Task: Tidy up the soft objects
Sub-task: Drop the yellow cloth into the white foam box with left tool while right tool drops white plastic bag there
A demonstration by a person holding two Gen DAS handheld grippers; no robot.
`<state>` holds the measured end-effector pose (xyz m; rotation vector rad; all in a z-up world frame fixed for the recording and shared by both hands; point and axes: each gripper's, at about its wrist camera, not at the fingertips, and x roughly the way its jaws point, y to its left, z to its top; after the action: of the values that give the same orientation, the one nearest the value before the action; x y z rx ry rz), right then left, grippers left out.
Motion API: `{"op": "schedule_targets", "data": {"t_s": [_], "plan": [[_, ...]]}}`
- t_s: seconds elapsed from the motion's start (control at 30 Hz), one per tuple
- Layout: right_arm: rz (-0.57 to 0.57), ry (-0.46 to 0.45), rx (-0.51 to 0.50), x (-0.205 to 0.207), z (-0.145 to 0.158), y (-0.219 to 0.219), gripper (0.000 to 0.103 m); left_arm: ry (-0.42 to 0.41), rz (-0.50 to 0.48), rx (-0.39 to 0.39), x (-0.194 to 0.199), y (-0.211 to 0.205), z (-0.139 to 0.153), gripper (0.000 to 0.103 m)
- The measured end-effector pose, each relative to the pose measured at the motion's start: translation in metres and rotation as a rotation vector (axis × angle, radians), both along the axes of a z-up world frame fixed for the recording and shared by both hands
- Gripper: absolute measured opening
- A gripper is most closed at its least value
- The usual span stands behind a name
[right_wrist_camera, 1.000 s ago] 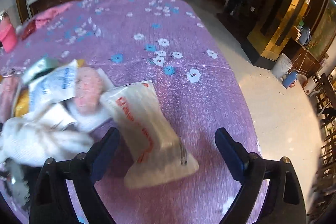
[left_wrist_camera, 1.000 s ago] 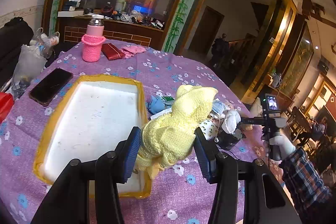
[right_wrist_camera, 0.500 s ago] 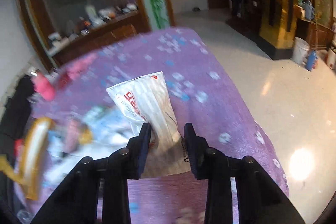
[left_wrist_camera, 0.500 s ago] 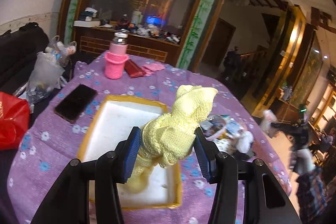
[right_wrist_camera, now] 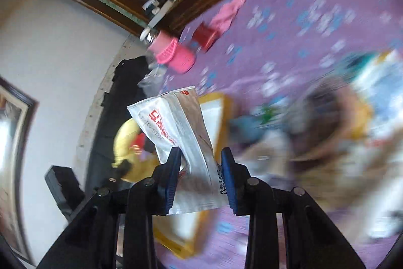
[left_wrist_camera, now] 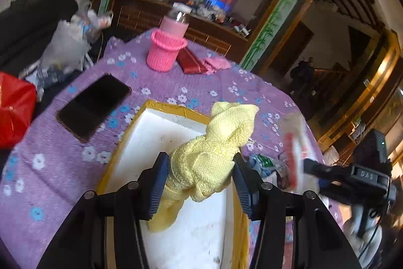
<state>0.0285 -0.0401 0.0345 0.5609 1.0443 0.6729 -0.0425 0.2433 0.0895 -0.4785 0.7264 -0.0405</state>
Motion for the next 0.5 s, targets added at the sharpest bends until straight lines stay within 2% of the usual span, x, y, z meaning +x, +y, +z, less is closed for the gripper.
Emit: {"op": "schedule_targets", "data": {"t_s": [0.07, 0.23, 0.4, 0.5], "plan": [[-0.005, 0.044, 0.004, 0.016, -0.014, 0.028, 0.032, 0.052, 0.024, -0.028, 0.018, 0.004, -0.014, 0.053], [-0.031, 0.095, -0.045, 0.032, -0.039, 0.065, 0.032, 0.161, 0.027, -0.077, 0.052, 0.007, -0.049, 0.053], [-0.058, 0.08, -0.115, 0.032, -0.042, 0.081, 0.032, 0.18, 0.06, -0.129, 0.065, 0.011, -0.063, 0.057], [-0.068, 0.028, -0.201, 0.034, -0.034, 0.09, 0.032, 0.186, 0.059, -0.141, 0.067, 0.009, -0.064, 0.061]]}}
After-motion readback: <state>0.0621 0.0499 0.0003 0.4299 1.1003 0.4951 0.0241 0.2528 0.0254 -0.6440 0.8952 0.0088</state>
